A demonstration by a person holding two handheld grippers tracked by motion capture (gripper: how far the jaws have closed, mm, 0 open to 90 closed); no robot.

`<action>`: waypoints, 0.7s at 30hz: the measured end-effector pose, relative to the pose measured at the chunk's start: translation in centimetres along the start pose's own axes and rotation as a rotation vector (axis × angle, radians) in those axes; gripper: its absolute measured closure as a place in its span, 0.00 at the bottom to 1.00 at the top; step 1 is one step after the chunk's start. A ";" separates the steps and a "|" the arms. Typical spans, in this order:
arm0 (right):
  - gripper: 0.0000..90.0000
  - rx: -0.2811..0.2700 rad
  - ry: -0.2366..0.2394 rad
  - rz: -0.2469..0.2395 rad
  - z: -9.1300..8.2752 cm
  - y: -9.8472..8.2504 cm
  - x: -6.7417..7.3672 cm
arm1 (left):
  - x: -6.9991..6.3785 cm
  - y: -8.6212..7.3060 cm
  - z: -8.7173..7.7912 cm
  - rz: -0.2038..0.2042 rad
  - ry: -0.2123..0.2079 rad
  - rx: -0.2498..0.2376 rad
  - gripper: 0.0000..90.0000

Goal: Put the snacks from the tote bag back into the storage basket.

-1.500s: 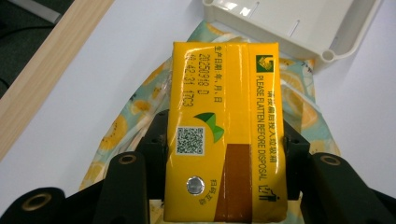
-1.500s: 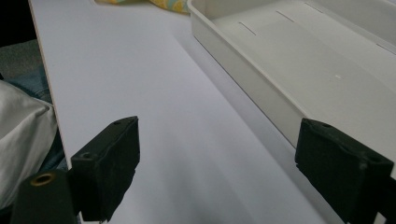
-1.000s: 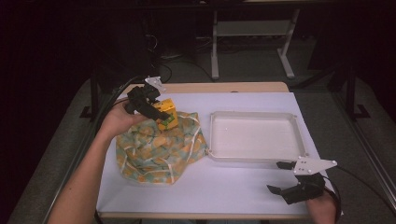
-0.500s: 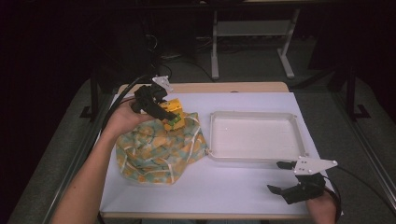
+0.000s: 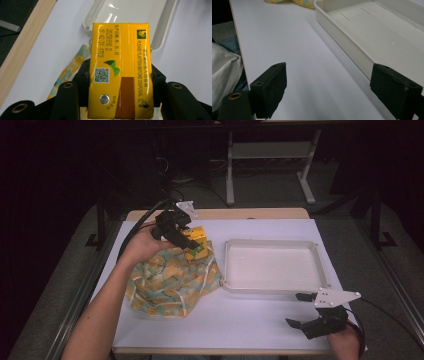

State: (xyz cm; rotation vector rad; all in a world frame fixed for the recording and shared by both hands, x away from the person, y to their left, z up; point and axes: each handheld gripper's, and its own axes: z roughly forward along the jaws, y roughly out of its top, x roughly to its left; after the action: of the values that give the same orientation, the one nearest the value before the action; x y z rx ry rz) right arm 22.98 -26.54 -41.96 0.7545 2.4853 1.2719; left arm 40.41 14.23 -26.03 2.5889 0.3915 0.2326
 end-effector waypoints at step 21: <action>0.15 -0.008 0.005 -0.002 0.0 0.1 0.0 | -1.3 3.0 2.0 0.069 -0.042 0.003 0.56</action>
State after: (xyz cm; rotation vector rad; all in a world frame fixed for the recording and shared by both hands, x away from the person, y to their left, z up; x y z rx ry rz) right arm 23.00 -26.46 -41.89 0.7482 2.4826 1.2836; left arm 40.32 10.40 -26.28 2.6085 0.2886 0.2016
